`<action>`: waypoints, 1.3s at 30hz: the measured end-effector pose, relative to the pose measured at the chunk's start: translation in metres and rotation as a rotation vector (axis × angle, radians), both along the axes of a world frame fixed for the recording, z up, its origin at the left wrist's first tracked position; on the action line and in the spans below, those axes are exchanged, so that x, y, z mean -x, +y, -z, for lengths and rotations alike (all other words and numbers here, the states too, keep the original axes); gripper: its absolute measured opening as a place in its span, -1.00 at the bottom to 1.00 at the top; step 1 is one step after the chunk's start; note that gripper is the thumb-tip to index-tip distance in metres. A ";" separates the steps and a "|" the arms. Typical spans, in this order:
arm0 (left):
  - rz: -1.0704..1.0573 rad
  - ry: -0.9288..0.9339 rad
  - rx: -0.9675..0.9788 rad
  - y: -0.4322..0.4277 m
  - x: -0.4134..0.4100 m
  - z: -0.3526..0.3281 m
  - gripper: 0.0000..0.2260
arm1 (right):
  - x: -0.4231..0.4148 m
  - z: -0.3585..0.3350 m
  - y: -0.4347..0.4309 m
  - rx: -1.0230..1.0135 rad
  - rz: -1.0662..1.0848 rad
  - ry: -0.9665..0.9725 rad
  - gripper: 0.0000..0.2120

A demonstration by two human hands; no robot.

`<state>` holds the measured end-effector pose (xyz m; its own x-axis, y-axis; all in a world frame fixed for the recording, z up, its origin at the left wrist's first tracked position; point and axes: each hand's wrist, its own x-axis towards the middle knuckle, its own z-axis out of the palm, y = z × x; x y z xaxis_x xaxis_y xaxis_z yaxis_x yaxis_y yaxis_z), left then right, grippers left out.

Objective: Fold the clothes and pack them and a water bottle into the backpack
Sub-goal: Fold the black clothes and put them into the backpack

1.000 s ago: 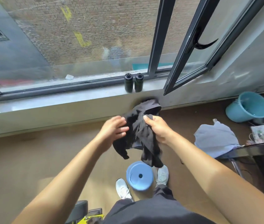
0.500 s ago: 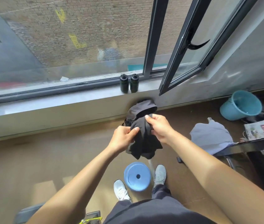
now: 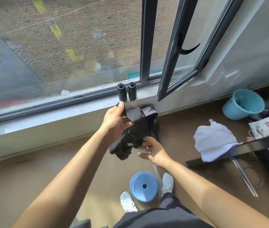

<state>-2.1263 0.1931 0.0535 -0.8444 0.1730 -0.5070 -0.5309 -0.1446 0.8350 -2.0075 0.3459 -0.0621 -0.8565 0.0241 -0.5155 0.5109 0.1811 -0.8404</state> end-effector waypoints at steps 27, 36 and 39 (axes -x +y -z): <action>0.664 0.703 0.594 0.034 0.001 0.018 -0.28 | 0.101 -0.115 0.055 -0.334 -0.244 0.301 -0.88; 0.720 0.581 0.582 0.107 0.047 0.047 -0.88 | 0.119 -0.063 0.166 0.090 -0.128 0.049 -0.91; 0.702 0.435 0.511 0.128 0.058 0.034 -0.89 | 0.121 -0.015 0.204 0.002 -0.202 0.001 -0.78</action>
<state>-2.1848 0.3211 0.0194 -0.7641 0.5552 -0.3285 0.0123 0.5217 0.8531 -2.1288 0.5496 -0.0472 -0.8446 -0.1496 -0.5141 0.4631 0.2780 -0.8416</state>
